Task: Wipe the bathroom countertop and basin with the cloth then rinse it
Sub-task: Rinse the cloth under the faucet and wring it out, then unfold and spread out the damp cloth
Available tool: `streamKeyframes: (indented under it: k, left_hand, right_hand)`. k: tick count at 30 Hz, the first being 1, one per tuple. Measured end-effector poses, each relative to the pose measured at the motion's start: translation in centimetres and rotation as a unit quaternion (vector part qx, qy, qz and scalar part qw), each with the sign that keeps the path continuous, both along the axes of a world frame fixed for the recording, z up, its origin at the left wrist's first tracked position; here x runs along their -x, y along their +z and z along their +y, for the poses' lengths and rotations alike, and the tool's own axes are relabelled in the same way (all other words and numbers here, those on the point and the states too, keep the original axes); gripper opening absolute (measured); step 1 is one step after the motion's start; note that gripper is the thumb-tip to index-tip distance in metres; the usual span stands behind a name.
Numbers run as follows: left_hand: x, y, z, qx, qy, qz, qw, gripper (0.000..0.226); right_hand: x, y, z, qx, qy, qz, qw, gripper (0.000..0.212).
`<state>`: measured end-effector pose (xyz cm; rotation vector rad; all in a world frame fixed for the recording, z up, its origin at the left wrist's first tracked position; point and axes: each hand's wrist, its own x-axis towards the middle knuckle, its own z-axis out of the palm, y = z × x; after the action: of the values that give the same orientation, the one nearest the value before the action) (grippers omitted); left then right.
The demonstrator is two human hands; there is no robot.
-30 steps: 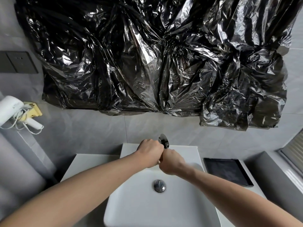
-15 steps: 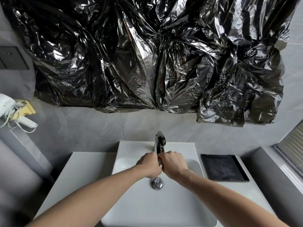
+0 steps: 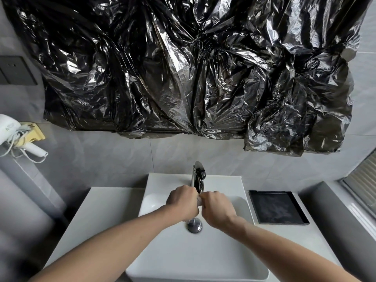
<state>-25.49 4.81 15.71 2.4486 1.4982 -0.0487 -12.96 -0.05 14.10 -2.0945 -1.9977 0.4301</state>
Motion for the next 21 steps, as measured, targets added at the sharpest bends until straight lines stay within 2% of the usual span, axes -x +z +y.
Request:
streamKeyframes:
  k: [3, 7, 10, 12, 13, 15, 17, 21]
  left_hand:
    - [-1.0, -0.7, -0.8, 0.087, 0.065, -0.059, 0.992, 0.004]
    - [-1.1, -1.9, -2.2, 0.101, 0.071, -0.089, 0.988, 0.009]
    - [-0.3, -2.4, -3.2, 0.119, 0.055, -0.124, 0.984, 0.03]
    - [0.3, -2.5, -4.0, 0.136, 0.038, -0.191, 0.971, 0.038]
    - [0.5, -2.6, -4.4, 0.135, 0.024, -0.227, 0.964, 0.036]
    - [0.7, -3.0, -5.4, 0.121, 0.005, -0.291, 0.949, 0.023]
    - [1.0, -3.5, -6.3, 0.108, 0.007, -0.344, 0.933, 0.018]
    - [1.3, -3.7, -8.3, 0.136, 0.04, -0.426, 0.894, 0.021]
  right_hand:
    - [-0.8, -0.5, -0.1, -0.044, 0.001, -0.047, 0.998, 0.018]
    - [-1.6, -2.5, -0.6, 0.006, -0.022, -0.03, 0.999, 0.019]
    - [-2.8, -3.6, -1.2, 0.049, -0.079, 0.109, 0.99, 0.016]
    - [-4.0, -3.5, -1.9, 0.079, -0.112, 0.236, 0.962, 0.032]
    - [-4.5, -3.1, -2.5, 0.093, -0.118, 0.291, 0.945, 0.043]
    - [-5.4, -2.3, -4.1, 0.114, -0.113, 0.388, 0.908, 0.05]
    - [-6.2, -1.4, -6.0, 0.137, -0.099, 0.453, 0.876, 0.043]
    - [-7.7, -0.2, -9.5, 0.129, -0.073, 0.49, 0.859, 0.019]
